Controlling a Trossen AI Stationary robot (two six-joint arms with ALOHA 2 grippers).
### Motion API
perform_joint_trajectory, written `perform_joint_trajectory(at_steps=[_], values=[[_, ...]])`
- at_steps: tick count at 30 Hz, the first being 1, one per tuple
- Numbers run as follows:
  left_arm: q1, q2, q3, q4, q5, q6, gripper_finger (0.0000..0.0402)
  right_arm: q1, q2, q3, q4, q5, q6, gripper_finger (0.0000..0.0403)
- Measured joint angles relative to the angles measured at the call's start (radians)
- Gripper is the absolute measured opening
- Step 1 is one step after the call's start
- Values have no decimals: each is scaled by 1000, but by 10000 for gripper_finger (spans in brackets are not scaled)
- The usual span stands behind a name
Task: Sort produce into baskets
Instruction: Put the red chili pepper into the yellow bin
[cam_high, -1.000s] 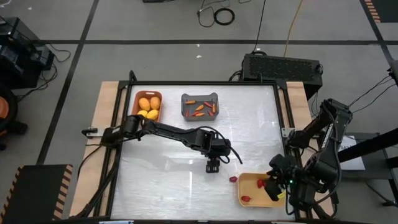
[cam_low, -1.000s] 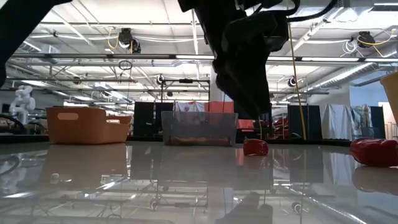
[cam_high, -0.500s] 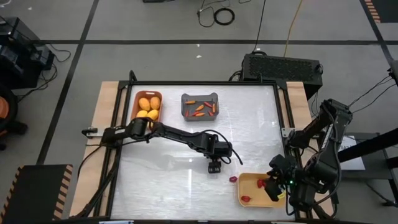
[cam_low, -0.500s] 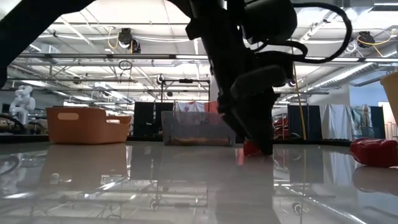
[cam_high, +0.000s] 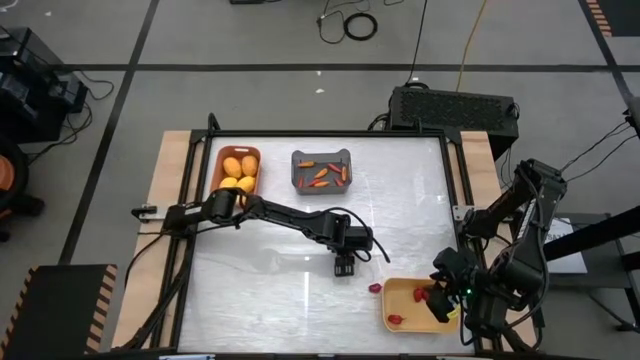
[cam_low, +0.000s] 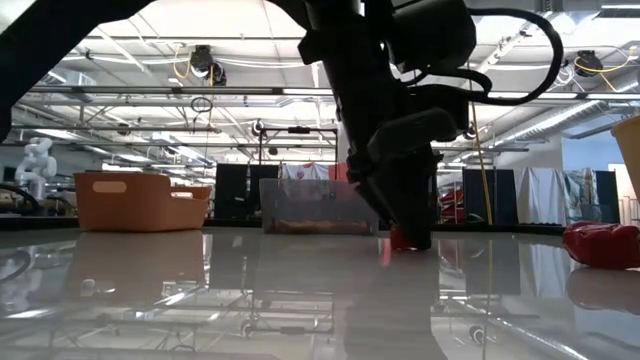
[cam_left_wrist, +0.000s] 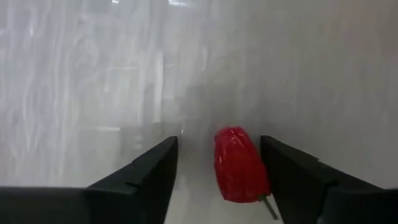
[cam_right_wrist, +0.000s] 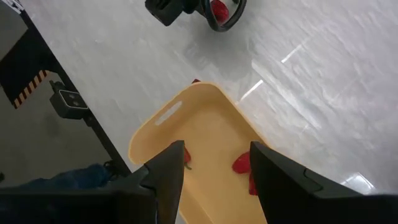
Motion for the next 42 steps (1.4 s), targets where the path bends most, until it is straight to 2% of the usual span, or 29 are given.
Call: perform_joint_trajectory(at_steps=[8, 11, 15, 22, 26, 35, 42], values=[[3, 0, 0, -13, 60, 1, 148, 0, 0, 0, -6, 0, -3, 173], [1, -3, 0, -12, 68, 1, 127, 0, 0, 0, -6, 0, -2, 173], [0, -3, 11, 4, 158, 1, 110, 0, 0, 0, -5, 0, 0, 173], [-4, -13, 28, 116, 272, -63, 98, 0, 0, 0, -2, -3, 0, 173], [-4, -43, 30, 274, 345, -130, 98, 0, 0, 0, 1, -19, 0, 173], [-33, -61, 32, 647, 357, -232, 97, 0, 0, 0, 2, -16, 0, 173], [-116, -37, 31, 749, 285, -196, 97, 0, 0, 0, 2, -15, -3, 173]])
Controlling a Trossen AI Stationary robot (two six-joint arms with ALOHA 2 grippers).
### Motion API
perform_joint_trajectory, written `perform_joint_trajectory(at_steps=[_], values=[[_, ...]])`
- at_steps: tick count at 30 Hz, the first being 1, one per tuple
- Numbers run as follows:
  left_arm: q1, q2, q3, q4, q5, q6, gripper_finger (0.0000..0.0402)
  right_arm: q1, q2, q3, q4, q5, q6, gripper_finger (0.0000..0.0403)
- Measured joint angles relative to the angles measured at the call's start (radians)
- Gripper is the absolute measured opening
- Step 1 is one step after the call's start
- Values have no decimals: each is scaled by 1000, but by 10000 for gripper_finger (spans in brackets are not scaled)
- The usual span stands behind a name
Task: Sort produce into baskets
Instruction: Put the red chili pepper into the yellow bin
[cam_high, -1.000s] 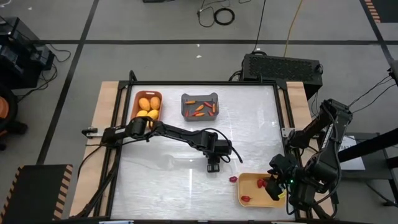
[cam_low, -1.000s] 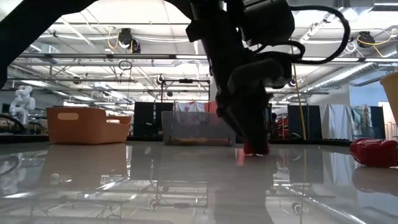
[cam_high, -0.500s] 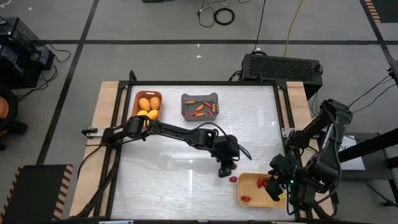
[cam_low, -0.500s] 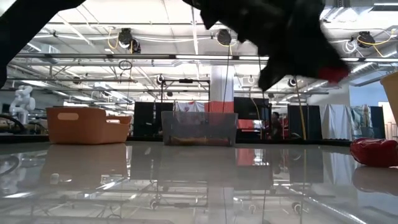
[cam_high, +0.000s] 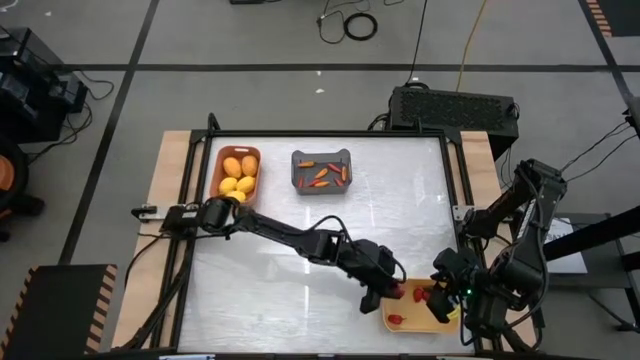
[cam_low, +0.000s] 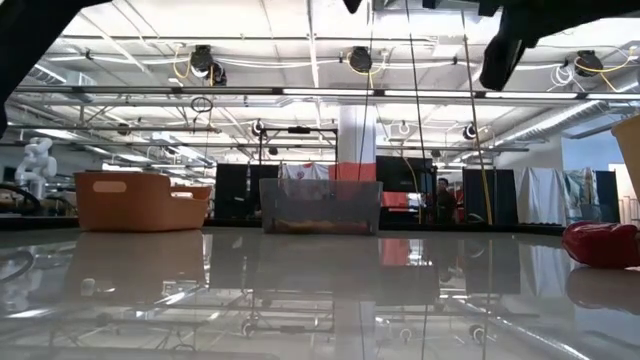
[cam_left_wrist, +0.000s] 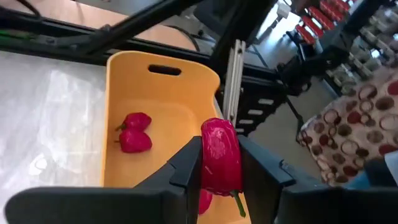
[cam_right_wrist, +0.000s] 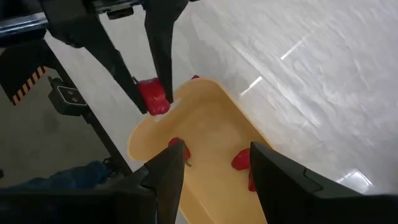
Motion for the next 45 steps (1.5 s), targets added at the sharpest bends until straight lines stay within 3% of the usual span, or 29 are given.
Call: perform_joint_trajectory(at_steps=[7, 20, 27, 31, 34, 37, 42, 45], values=[[0, 2, 0, 25, -20, -5, 97, -6, 0, 0, -9, 3, 0, 173], [-53, 77, 0, 275, -50, -13, 99, -36, 0, 0, 16, 2, 3, 173], [-61, 84, 0, 268, -99, -12, 158, -35, 0, 0, 69, 0, 2, 173], [-58, 83, 0, 244, -51, -14, 192, -35, 0, 0, 108, -4, 10, 173], [-43, 43, 0, 133, 55, -13, 199, -36, 0, 0, 170, -4, 11, 173], [-5, -39, 1, -102, 124, -32, 200, -51, 5, 0, 236, 2, 11, 173], [35, -162, 2, -594, 100, 41, 201, -124, 39, 0, 322, -40, -51, 173], [12, -242, 1, -901, -19, 141, 201, -207, 74, 0, 392, -164, -176, 173]])
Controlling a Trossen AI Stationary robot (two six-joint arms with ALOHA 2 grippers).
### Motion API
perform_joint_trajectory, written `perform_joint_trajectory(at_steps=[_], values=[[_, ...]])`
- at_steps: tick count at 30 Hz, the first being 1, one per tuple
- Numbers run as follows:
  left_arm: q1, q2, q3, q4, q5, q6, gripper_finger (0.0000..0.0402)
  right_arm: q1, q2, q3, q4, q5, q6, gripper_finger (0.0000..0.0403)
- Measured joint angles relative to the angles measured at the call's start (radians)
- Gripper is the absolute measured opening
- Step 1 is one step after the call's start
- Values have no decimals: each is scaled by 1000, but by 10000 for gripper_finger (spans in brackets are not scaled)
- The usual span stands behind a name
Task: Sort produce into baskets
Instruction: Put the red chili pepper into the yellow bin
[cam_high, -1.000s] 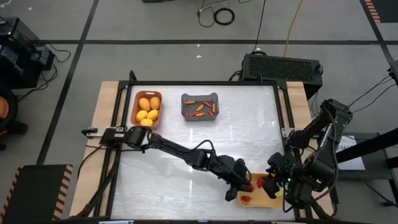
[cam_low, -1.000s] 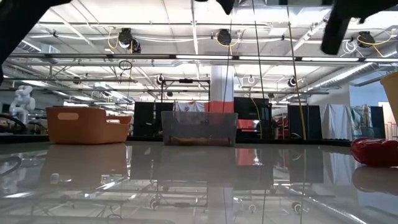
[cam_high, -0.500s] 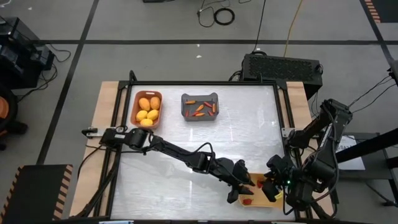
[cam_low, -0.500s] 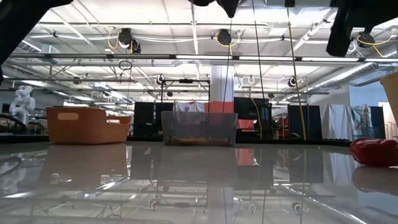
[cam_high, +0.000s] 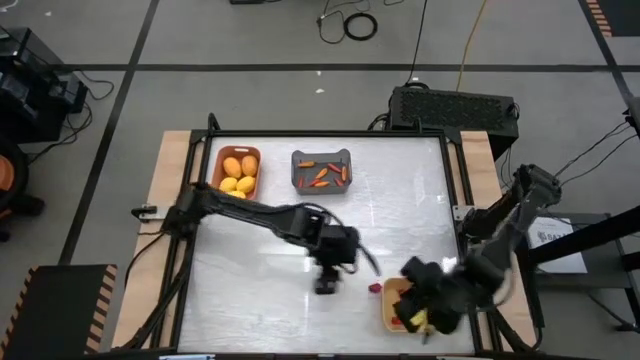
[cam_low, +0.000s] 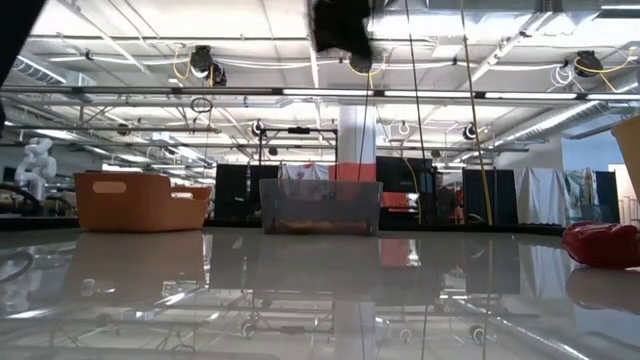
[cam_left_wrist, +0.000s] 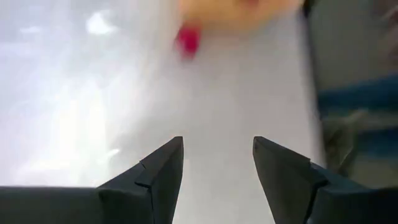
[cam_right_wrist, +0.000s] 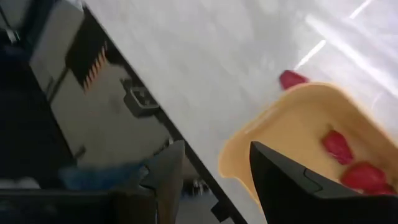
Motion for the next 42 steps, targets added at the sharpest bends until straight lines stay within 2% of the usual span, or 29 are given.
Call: perform_joint_trajectory(at_steps=[4, 8, 12, 19, 25, 29, 32, 37, 42], values=[[-67, -105, -61, -220, -190, 108, 201, -126, 62, 0, 101, -199, -168, 173], [-124, -230, -197, -230, -244, 104, 201, -242, 108, 0, 158, -346, -274, 173], [-174, -356, -398, -121, -288, 17, 201, -337, 123, 0, 179, -391, -340, 173], [-255, -573, -803, 137, -298, -207, 201, -442, 190, 0, 170, -493, -476, 173], [-335, -696, -1023, 349, -319, -404, 201, -512, 302, 0, 167, -653, -647, 173], [-364, -721, -1077, 411, -364, -468, 201, -567, 376, 0, 146, -773, -749, 173], [-364, -721, -1080, 407, -378, -487, 201, -606, 416, 0, 139, -822, -812, 173], [-349, -721, -1081, 419, -390, -493, 201, -650, 454, 0, 119, -830, -912, 173], [-331, -721, -1080, 442, -394, -500, 201, -669, 461, 0, 119, -831, -947, 173]])
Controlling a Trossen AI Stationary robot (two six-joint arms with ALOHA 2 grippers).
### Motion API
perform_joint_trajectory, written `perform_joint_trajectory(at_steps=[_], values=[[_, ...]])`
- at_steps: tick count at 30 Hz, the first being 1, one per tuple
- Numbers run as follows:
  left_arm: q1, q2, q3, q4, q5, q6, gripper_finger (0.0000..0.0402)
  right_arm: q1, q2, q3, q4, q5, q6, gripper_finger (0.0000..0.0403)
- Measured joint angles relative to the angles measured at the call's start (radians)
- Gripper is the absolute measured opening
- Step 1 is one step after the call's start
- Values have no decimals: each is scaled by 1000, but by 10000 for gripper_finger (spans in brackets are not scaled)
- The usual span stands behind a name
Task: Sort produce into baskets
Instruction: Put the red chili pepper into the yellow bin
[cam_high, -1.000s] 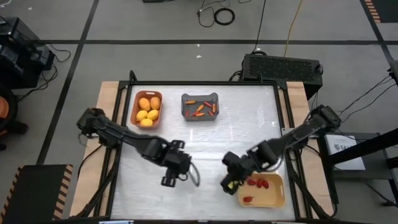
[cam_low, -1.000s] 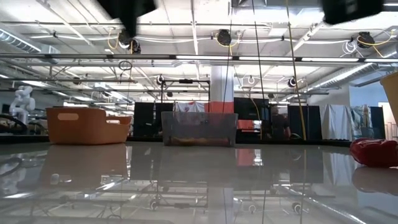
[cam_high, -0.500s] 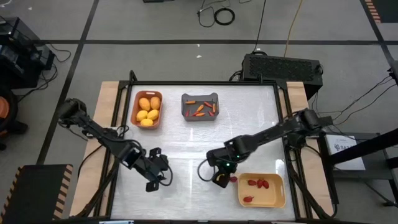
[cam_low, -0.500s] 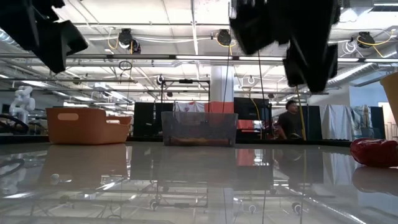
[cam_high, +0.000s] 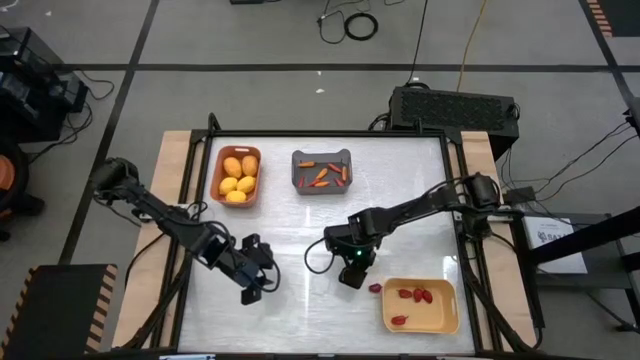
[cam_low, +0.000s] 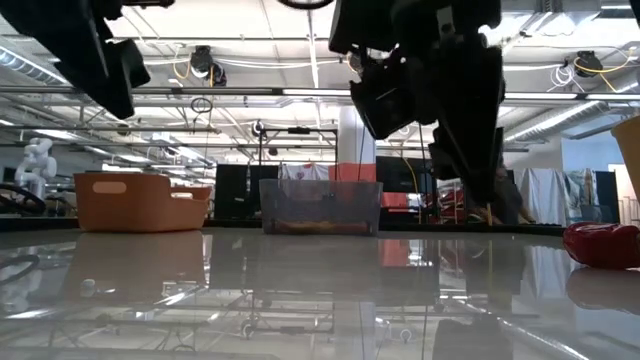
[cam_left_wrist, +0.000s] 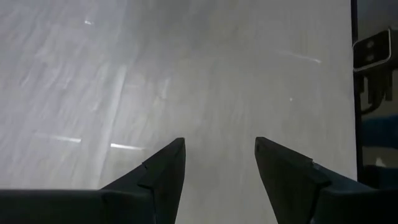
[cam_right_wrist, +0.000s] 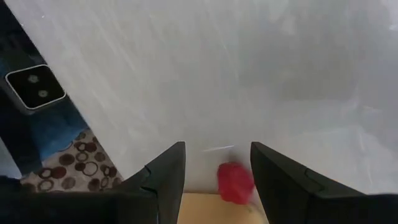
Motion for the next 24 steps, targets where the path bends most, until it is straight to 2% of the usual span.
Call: perform_joint_trajectory(at_steps=[3, 6, 9, 15, 19, 24], values=[[9, 0, 0, 0, -8, -21, 201, -11, 0, 1, -26, 12, -23, 173], [12, 0, 0, 1, -31, -22, 201, -9, 0, 1, -70, 99, -4, 174], [12, 0, 0, 16, -59, -22, 201, -3, 0, 1, -116, 133, -18, 181], [31, 0, 0, 21, -67, -21, 201, 23, 0, 1, -146, 142, 40, 230], [44, 0, 0, 23, -68, -22, 201, 59, 11, 1, -181, 164, 149, 269], [44, 0, 0, 50, -75, -21, 201, 109, 41, 1, -184, 161, 190, 290]])
